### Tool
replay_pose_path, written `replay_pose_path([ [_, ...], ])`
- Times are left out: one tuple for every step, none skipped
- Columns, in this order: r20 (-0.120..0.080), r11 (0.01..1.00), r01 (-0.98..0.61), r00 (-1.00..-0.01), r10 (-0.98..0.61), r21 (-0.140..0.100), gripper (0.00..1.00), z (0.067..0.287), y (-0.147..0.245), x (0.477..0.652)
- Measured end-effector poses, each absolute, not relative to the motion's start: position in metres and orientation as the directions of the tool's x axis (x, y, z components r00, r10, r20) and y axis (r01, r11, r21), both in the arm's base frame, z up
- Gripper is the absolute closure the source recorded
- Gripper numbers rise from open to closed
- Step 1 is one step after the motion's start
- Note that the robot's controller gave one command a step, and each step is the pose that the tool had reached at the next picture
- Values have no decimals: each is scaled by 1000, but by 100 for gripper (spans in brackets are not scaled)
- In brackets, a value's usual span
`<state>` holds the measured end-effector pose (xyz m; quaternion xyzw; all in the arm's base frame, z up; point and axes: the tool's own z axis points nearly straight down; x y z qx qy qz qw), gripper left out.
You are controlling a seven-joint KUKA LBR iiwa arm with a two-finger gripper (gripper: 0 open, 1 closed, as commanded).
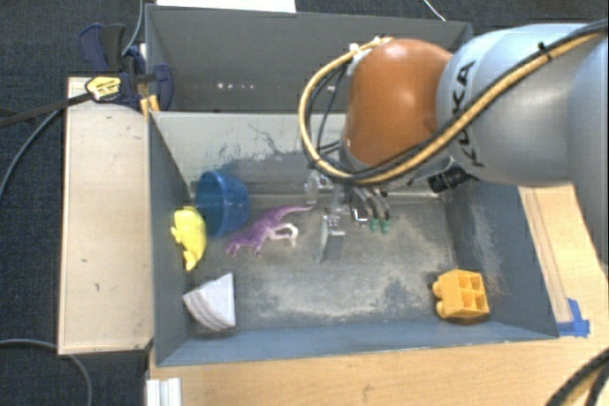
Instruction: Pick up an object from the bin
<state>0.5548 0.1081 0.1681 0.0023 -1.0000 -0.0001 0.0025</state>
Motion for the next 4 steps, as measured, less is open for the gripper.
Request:
replay_pose_path([
  [-3, 1000, -2, -1000, -2, 1, 0, 173, 108, 556],
  [-7, 1000, 5, -1000, 5, 0, 0, 168, 113, 561],
  [-4, 993, -119, -993, -119, 3, 0, 142, 129, 563],
  [-8, 941, -339, -941, -339, -2, 0, 124, 131, 573],
])
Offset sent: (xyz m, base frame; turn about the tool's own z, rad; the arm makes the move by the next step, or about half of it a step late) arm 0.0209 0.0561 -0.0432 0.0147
